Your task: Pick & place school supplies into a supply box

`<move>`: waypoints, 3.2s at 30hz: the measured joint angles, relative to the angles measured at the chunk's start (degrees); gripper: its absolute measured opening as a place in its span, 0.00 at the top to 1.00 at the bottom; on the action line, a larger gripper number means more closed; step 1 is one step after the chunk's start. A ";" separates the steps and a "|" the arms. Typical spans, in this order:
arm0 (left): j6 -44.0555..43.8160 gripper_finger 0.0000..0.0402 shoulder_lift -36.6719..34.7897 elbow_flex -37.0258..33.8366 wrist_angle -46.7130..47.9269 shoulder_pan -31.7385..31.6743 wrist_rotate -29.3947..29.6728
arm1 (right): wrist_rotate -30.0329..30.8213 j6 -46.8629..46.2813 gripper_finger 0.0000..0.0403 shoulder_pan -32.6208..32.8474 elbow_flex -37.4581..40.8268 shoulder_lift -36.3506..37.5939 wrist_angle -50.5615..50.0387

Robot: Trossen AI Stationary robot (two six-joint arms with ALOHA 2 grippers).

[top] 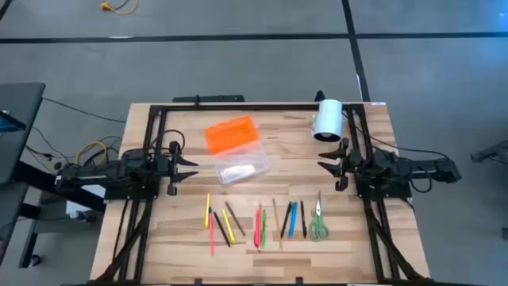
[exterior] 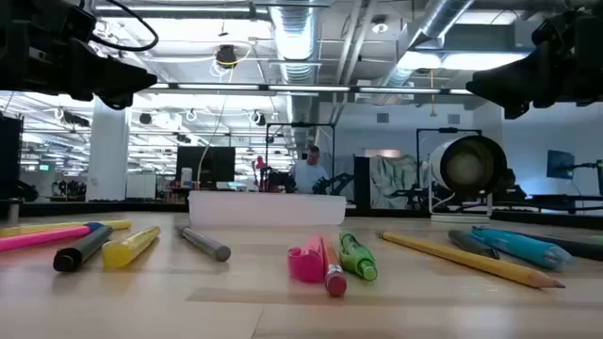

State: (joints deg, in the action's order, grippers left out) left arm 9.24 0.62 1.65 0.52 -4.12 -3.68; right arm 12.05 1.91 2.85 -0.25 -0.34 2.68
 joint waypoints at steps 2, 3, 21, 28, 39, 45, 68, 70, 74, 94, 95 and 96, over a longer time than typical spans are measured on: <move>0.00 0.73 0.00 0.00 0.01 0.02 0.01 | 0.00 0.00 0.67 0.01 0.00 -0.01 0.01; 0.01 0.73 0.00 0.00 0.01 0.00 0.01 | 0.00 0.00 0.67 0.00 0.00 -0.02 0.02; 0.00 0.73 0.00 0.00 0.00 0.01 0.00 | 0.00 0.00 0.67 0.00 0.00 -0.02 0.00; 0.02 0.73 0.00 0.00 0.02 0.00 0.00 | 0.00 -0.01 0.67 0.00 0.00 -0.01 0.01; 0.00 0.73 0.00 0.00 0.00 0.00 0.01 | 0.00 0.00 0.67 0.01 0.00 -0.01 0.01; 0.00 0.73 0.00 0.00 0.02 0.00 0.02 | 0.00 0.00 0.67 0.00 0.00 0.00 0.00; 0.00 0.73 0.00 0.00 0.02 0.01 0.01 | 0.00 -0.02 0.67 0.00 0.00 -0.01 0.00; 0.00 0.73 0.00 0.00 0.00 0.01 0.01 | 0.00 0.00 0.67 0.00 0.00 0.00 0.00; 0.00 0.73 0.00 0.00 0.02 0.01 0.00 | 0.00 0.00 0.67 0.00 0.00 0.00 0.02; 2.09 0.73 0.00 -0.11 -1.12 0.02 -0.24 | 0.48 -13.89 0.67 0.00 0.00 0.00 1.31; 1.06 0.73 0.00 -0.11 -1.03 0.02 -0.02 | 0.48 -14.20 0.67 0.00 0.01 0.00 1.29; -0.50 0.73 0.00 -0.11 -0.95 0.02 -0.08 | 0.43 -14.46 0.67 0.00 0.00 0.00 1.19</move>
State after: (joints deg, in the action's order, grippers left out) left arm 8.74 0.62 1.54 -0.44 -4.10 -3.76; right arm 12.49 -12.55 2.85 -0.25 -0.34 3.86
